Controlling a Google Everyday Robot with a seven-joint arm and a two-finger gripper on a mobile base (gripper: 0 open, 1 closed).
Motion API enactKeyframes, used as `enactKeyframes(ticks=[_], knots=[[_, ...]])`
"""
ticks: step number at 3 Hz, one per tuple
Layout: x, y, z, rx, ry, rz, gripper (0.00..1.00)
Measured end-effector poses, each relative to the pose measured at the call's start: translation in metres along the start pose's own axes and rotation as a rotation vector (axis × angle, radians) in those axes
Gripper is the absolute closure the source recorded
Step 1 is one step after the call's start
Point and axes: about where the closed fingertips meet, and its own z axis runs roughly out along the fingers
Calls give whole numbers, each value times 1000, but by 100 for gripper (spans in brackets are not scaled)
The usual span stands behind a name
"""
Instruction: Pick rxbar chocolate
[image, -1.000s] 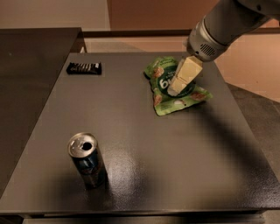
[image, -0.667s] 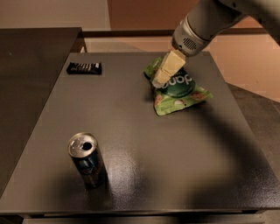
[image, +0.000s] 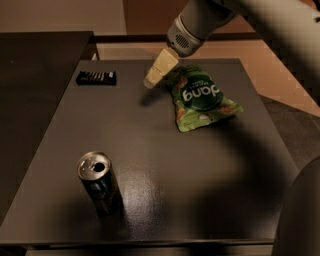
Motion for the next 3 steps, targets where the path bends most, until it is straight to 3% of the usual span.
enactKeyframes(ticks=[2, 3], knots=[[-31, 6, 41, 84, -89, 51, 0], [-47, 9, 65, 87, -134, 44, 0]])
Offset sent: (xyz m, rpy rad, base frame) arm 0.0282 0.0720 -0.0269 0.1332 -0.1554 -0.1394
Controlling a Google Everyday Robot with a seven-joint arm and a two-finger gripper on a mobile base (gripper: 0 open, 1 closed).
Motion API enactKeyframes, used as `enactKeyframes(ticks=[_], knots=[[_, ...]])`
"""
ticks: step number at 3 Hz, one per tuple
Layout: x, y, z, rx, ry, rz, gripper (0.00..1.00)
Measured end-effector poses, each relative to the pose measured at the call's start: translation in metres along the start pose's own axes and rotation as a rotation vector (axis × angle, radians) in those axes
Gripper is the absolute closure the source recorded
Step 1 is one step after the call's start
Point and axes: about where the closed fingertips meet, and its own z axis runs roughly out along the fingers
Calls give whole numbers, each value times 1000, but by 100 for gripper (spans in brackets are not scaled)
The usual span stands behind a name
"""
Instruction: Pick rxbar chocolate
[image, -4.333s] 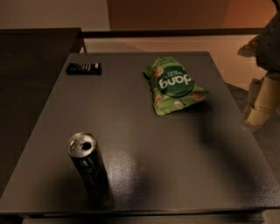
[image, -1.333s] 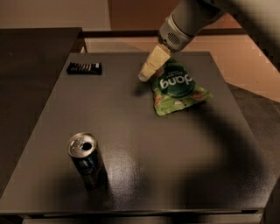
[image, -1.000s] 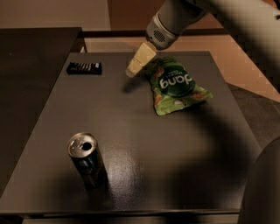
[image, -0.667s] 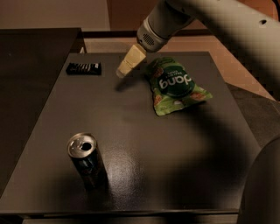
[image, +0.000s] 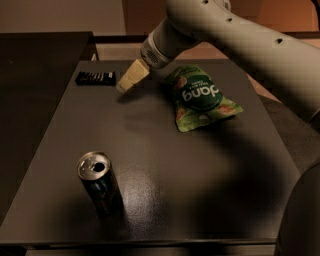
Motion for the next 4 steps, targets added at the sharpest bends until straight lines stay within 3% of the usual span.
enactKeyframes(ticks=[2, 4], knots=[[-25, 18, 44, -69, -62, -63, 0], [-43, 35, 75, -71, -91, -75, 0]])
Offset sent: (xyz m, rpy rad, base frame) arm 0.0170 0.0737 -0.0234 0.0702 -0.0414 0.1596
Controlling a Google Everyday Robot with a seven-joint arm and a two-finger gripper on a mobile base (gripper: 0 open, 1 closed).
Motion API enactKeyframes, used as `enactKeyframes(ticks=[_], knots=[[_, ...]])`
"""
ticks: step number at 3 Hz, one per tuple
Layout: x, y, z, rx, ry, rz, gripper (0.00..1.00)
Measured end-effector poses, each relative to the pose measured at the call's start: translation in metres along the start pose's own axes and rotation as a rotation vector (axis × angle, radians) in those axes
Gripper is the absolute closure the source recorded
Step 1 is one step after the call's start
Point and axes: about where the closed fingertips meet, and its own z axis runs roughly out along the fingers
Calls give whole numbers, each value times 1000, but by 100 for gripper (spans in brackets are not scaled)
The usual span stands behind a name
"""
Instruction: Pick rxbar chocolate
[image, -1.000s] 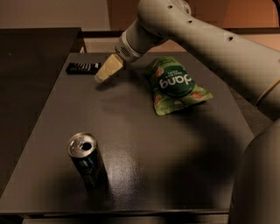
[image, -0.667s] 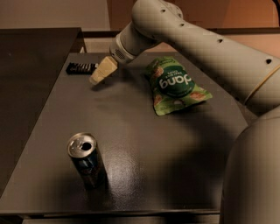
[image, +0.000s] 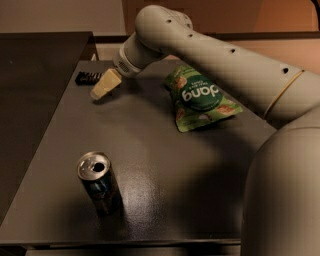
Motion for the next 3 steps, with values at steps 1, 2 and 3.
enactKeyframes(ticks=[1, 2, 3], knots=[[-2, 1, 17, -18, 13, 12, 0], [1, -2, 34, -43, 32, 28, 0], [5, -6, 47, -56, 46, 43, 0]])
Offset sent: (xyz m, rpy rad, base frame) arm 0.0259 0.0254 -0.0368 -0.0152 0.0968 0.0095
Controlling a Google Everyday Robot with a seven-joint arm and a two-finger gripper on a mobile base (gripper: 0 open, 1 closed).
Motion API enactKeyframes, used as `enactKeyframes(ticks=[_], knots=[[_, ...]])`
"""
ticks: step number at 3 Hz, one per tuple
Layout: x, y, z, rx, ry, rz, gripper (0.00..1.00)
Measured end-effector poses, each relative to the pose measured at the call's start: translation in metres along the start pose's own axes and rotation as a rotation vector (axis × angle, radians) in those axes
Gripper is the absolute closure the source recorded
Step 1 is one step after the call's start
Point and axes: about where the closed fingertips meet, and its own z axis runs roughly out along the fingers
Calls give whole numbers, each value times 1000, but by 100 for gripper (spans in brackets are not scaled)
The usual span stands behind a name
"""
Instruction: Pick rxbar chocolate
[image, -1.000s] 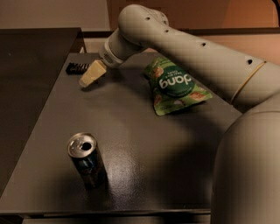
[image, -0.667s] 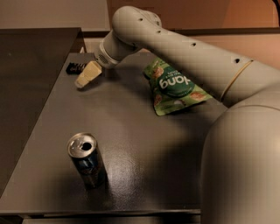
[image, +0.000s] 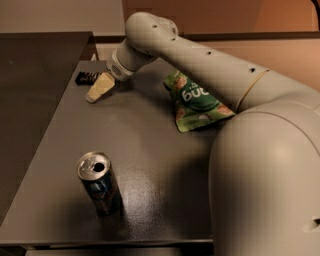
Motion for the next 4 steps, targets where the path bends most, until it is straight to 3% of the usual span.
enactKeyframes(ticks=[1, 2, 4], knots=[[1, -7, 6, -5, 5, 15, 0], [-1, -10, 8, -20, 4, 16, 18], [-8, -11, 4, -36, -5, 13, 64]])
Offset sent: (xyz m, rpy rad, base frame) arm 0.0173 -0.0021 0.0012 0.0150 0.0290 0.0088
